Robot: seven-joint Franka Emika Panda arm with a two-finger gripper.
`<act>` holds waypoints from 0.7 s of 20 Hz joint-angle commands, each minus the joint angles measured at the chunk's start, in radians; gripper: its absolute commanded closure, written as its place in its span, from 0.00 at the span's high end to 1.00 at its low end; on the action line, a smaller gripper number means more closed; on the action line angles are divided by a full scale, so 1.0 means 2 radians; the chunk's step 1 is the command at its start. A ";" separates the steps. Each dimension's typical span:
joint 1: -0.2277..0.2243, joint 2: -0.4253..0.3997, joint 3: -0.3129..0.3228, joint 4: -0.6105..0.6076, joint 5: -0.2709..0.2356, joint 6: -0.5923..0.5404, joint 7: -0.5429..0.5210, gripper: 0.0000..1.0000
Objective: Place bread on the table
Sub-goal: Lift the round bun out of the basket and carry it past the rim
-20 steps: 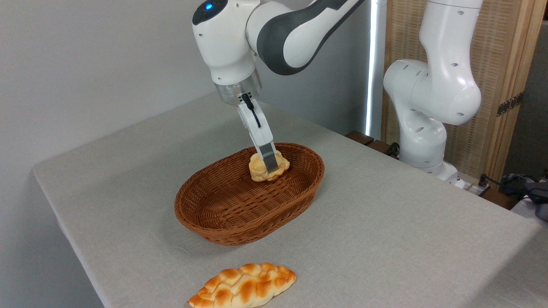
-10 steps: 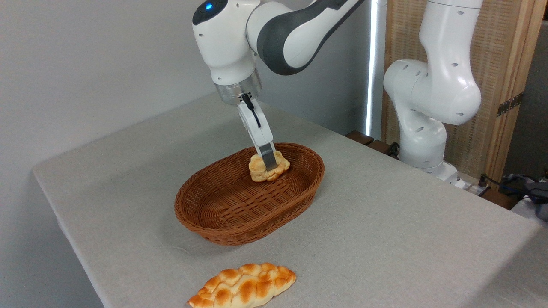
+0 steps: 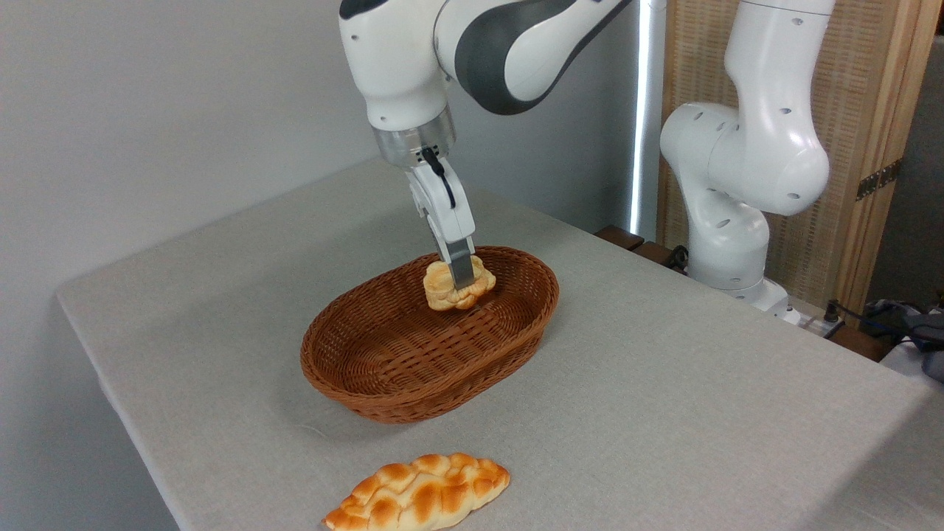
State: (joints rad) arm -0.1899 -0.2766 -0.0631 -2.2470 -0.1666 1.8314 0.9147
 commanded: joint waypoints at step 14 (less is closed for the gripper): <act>0.056 -0.027 0.068 0.135 0.098 -0.139 0.090 0.50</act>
State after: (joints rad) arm -0.1031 -0.3608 0.0740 -2.0531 -0.0159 1.5738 1.0976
